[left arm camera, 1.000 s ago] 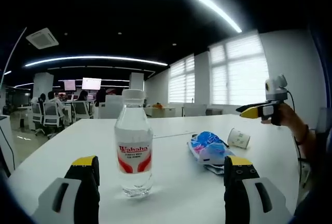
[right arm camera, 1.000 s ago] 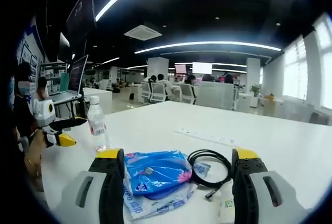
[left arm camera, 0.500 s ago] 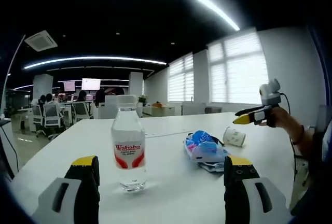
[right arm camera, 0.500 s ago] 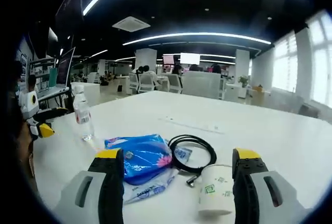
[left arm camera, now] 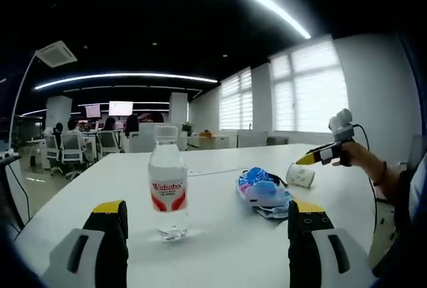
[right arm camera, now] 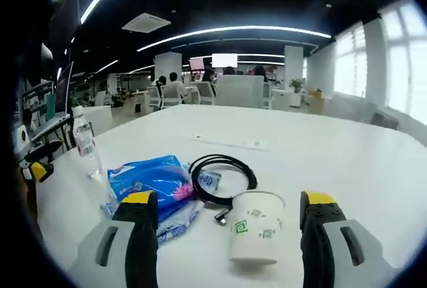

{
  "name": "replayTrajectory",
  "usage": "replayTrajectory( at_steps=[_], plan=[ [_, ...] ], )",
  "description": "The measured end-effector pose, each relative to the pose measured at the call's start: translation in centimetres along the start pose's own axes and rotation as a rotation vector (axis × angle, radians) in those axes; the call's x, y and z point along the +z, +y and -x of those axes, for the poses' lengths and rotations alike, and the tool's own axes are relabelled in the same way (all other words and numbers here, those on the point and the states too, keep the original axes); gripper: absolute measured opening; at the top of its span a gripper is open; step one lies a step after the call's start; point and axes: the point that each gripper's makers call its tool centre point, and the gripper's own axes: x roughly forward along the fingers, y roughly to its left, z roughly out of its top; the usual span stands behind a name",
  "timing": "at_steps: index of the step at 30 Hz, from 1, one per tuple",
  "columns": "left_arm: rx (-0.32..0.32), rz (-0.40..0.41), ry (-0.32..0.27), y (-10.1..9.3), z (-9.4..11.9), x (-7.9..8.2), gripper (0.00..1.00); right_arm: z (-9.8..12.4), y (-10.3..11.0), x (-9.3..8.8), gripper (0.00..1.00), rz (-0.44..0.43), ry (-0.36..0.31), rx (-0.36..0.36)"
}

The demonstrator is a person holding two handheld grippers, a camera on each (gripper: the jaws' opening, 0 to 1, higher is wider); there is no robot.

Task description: Arrange the tabletop items into an orderly group along one side of the table until the central work area is clear of visible clutter.

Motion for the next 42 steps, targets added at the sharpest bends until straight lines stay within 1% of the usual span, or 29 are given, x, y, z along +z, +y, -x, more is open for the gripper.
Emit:
replayTrajectory(
  at_steps=[5, 9, 13, 14, 16, 20, 24, 30, 34, 37, 42],
  plan=[
    [-0.001, 0.011, 0.007, 0.0, 0.2, -0.4, 1.0, -0.3, -0.3, -0.5, 0.85, -0.012, 0.023, 0.005],
    [0.006, 0.011, 0.02, 0.2, 0.4, -0.7, 1.0, -0.6, -0.3, -0.6, 0.86, -0.022, 0.024, 0.012],
    [0.005, 0.012, 0.021, 0.0, 0.7, -0.7, 1.0, -1.0, -0.6, -1.4, 0.86, -0.023, 0.043, 0.004],
    [0.004, 0.018, 0.021, 0.0, 0.8, -0.7, 1.0, -1.2, -0.8, -1.4, 0.86, -0.026, 0.053, 0.002],
    [-0.001, 0.021, 0.017, -0.1, 0.8, -0.6, 1.0, -1.4, -0.9, -1.4, 0.86, -0.031, 0.053, -0.002],
    [-0.007, 0.019, 0.027, -0.3, 1.0, -0.7, 1.0, -1.9, -1.2, -1.4, 0.85, -0.049, 0.052, -0.014],
    [0.002, 0.017, 0.023, -0.1, 1.2, -0.6, 1.0, -2.3, -1.5, -1.9, 0.84, -0.06, 0.07, -0.024],
    [0.004, 0.022, 0.032, 0.0, 1.2, -0.8, 1.0, -2.5, -1.3, -2.2, 0.82, -0.069, 0.079, -0.022],
    [0.001, 0.031, 0.041, 0.0, 1.3, -1.0, 1.0, -2.7, -0.9, -2.4, 0.81, -0.086, 0.085, -0.004],
    [-0.002, 0.037, 0.041, 0.0, 1.3, -1.0, 1.0, -2.7, -0.8, -3.1, 0.81, -0.073, 0.106, -0.012],
    [-0.002, 0.043, 0.043, -0.1, 1.4, -1.0, 1.0, -2.7, -0.9, -3.6, 0.8, -0.075, 0.12, -0.011]
  ],
)
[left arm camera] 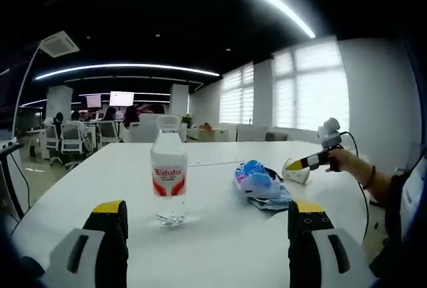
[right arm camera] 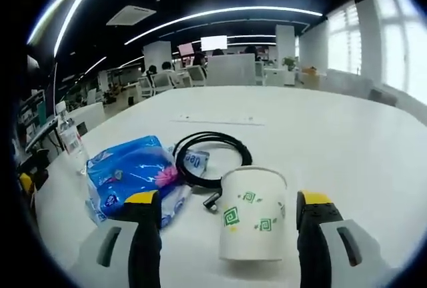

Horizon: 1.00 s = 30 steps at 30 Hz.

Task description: Arrange the tabletop items into an orderly group along one side of the table until the central work area is clear of visible clutter.

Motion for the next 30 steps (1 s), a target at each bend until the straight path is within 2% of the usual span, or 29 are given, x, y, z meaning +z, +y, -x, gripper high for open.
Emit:
replayTrajectory(
  at_steps=[10, 21, 23, 25, 28, 30],
  plan=[
    [-0.014, -0.002, 0.015, -0.3, 0.0, -0.3, 1.0, -0.1, 0.1, -0.6, 0.75, -0.019, 0.004, 0.01],
    [-0.021, 0.006, 0.015, -0.5, -0.1, -0.3, 1.0, 0.4, -0.3, -1.3, 0.55, 0.0, 0.024, -0.005],
    [-0.023, 0.007, 0.017, -0.6, -0.2, -0.3, 1.0, 0.4, -0.5, -1.6, 0.49, 0.001, 0.039, -0.01],
    [-0.023, 0.008, 0.019, -0.6, -0.2, -0.4, 1.0, 0.5, -1.0, -2.0, 0.4, 0.006, 0.054, -0.047],
    [-0.021, 0.011, 0.021, -0.6, -0.1, -0.5, 1.0, 0.5, -1.2, -1.8, 0.39, 0.004, 0.042, -0.055],
    [-0.021, 0.014, 0.021, -0.5, -0.1, -0.5, 1.0, 0.4, -1.0, -1.8, 0.39, -0.031, 0.039, -0.03]
  ],
)
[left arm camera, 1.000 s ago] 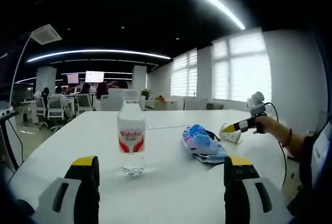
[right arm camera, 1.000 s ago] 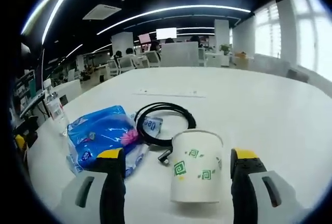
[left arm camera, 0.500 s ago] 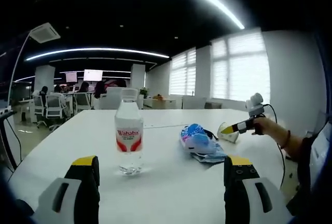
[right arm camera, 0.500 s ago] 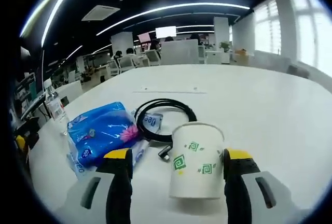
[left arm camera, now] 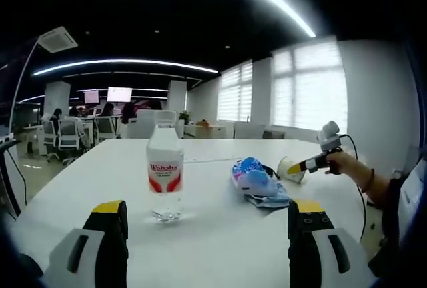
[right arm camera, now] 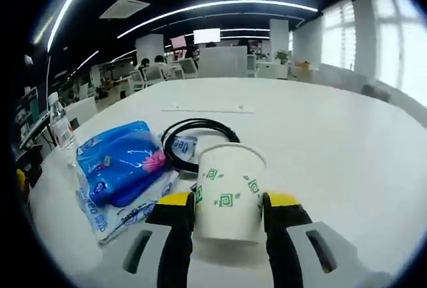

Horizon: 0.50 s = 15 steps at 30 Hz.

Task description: Arrange the tabletop items into an orderly group along one side of the table until the central work area is clear of visible clutter.

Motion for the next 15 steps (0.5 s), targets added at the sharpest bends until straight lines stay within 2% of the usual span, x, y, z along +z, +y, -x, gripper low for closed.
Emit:
replayTrajectory(
  at_steps=[11, 15],
  plan=[
    [0.014, 0.023, -0.002, 0.6, 0.3, -0.2, 1.0, 0.2, -0.1, 0.0, 0.39, 0.018, -0.008, -0.01],
    [0.002, 0.043, -0.011, 0.5, 0.5, 0.0, 1.0, 1.1, -0.2, 0.6, 0.38, 0.008, -0.06, -0.01]
  ],
)
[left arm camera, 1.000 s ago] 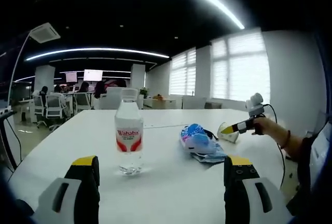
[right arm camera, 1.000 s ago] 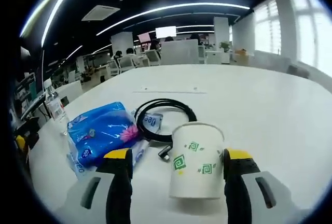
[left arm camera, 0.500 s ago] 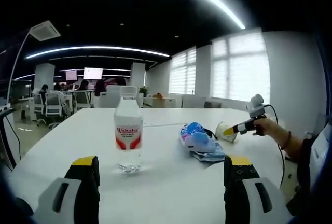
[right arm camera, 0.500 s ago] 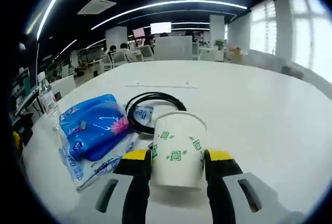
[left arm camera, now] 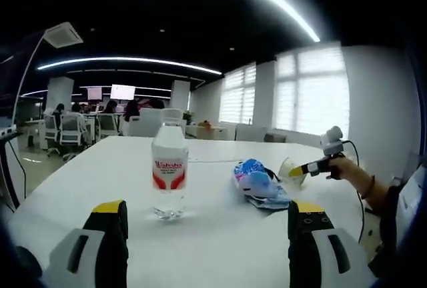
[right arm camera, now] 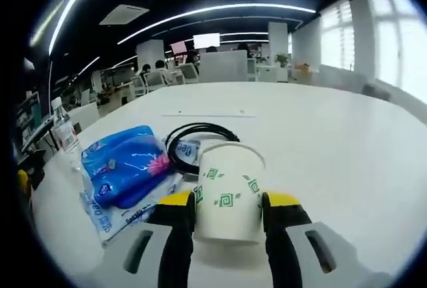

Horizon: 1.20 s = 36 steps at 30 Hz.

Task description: Arrange the tabletop items into an orderly group along one side of the table until the central work area is clear of visible clutter.

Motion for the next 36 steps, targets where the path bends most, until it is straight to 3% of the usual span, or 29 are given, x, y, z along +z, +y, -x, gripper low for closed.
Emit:
replayTrajectory(
  at_steps=[7, 13, 28, 36],
  plan=[
    [-0.015, 0.029, -0.006, -0.3, 0.0, 0.0, 1.0, 1.5, 1.0, 1.2, 0.38, 0.025, -0.066, 0.023],
    [-0.061, 0.125, -0.04, -0.9, 0.1, 0.1, 1.0, 2.5, 2.7, 2.0, 0.38, 0.045, -0.129, 0.063],
    [-0.113, 0.232, -0.045, -1.6, -0.2, -0.1, 0.99, 3.7, 6.2, 2.7, 0.38, 0.081, -0.188, 0.147],
    [-0.125, 0.245, -0.03, -1.9, -0.4, -0.1, 0.99, 4.3, 7.9, 3.1, 0.38, 0.089, -0.228, 0.2]
  ],
)
